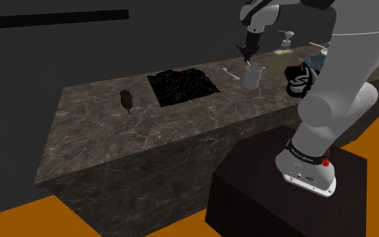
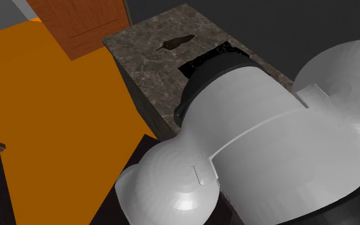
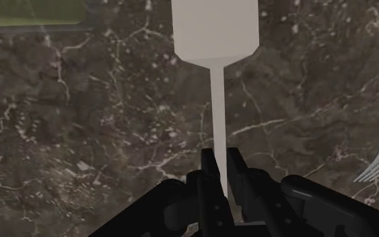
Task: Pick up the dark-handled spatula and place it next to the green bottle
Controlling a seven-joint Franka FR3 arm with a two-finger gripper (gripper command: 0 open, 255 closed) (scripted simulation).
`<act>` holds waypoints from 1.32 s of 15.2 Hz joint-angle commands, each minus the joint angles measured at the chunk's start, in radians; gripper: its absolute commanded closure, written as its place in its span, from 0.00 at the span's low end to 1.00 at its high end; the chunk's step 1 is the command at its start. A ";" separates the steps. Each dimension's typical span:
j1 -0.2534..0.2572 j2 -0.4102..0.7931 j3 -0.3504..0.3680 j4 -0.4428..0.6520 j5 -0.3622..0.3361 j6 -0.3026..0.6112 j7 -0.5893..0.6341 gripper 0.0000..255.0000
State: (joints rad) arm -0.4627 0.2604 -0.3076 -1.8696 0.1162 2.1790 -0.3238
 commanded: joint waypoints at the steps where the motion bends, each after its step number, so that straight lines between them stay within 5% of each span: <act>1: -0.001 0.010 0.002 -0.014 0.005 0.024 -0.003 1.00; 14: -0.005 0.043 0.007 -0.042 0.021 0.082 -0.014 1.00; 15: -0.005 0.043 0.007 -0.042 0.021 0.082 -0.014 0.00; 20: -0.005 0.043 0.007 -0.042 0.021 0.082 -0.014 0.00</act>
State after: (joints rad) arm -0.4673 0.3030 -0.3003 -1.9112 0.1367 2.2612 -0.3382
